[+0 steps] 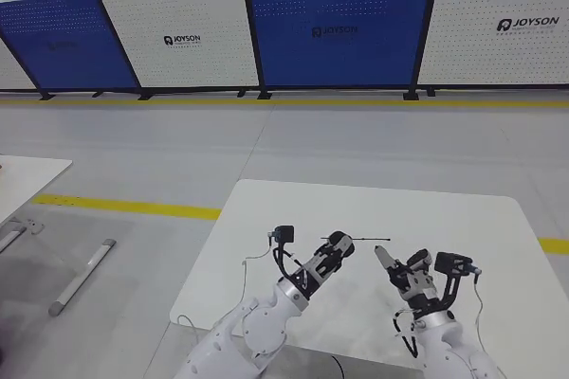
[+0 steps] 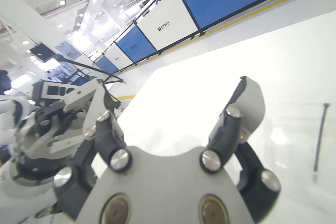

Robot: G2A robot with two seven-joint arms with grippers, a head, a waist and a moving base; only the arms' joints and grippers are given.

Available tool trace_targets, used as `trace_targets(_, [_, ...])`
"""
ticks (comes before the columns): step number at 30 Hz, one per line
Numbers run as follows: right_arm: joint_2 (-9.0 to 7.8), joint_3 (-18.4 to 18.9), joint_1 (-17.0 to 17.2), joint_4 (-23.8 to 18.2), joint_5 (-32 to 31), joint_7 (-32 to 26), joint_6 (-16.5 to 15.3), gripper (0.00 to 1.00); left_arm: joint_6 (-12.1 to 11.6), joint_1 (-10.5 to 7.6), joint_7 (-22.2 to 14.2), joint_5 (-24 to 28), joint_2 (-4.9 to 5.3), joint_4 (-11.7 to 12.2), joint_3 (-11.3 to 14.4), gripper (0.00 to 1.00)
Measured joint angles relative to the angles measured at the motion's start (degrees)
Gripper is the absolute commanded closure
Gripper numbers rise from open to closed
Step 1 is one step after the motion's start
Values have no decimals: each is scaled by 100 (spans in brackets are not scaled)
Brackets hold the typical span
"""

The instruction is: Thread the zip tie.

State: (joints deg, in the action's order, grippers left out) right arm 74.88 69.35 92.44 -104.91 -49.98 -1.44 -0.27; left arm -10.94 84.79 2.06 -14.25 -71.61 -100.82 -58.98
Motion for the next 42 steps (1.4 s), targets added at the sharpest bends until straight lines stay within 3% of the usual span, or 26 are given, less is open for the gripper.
trace_targets(3, [-1,-72,-66,125,-369,18,19,0,0,0,-2,17,0,0,-5,100])
trace_targets(15, [19,-237,-181,294,-705,8,100,0,43,-28,-83,-56,-13,-24,71,100])
trace_targets(16, [23,-267,-199,312,-741,10,111,20,49,-31,-83,-70,-14,-31,76,100])
trace_targets(17, [28,-295,-217,325,-787,20,130,51,54,-35,-81,-87,-15,-38,81,100])
trace_targets(20, [43,-380,-259,351,-866,27,162,69,72,-42,-67,-154,-20,-61,103,100])
trace_targets(29, [51,-458,-284,368,-974,-6,34,72,142,-82,-120,-222,-36,-41,161,100])
trace_targets(35, [47,-464,-265,369,-959,-51,-129,64,134,-136,-221,-139,-56,40,243,100])
trace_targets(41, [44,-444,-227,367,-948,-18,-194,65,141,-171,-240,-98,-70,98,273,100])
trace_targets(42, [43,-442,-222,366,-951,-14,-207,69,162,-174,-251,-99,-71,106,279,100])
